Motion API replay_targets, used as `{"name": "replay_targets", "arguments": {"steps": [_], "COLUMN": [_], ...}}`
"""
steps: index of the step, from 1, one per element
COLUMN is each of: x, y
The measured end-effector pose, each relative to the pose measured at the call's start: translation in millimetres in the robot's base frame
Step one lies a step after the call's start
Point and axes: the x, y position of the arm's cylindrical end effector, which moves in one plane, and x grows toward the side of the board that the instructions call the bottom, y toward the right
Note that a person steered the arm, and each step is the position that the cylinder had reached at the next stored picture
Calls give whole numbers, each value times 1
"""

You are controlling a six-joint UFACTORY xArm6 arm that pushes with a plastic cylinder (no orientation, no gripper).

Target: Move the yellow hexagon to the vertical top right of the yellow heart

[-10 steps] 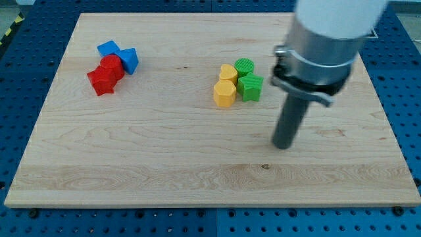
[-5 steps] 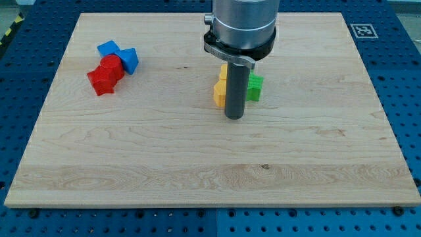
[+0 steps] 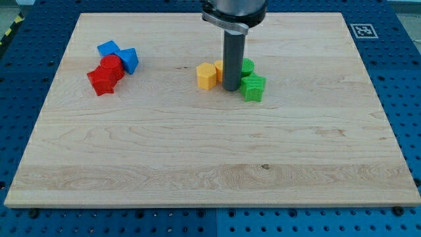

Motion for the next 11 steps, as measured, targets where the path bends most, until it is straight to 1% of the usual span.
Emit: {"name": "replay_targets", "arguments": {"steps": [4,5,7,8,11], "x": [1,9,9,7,-38], "y": [-1,-16,-58,-61,-76]}}
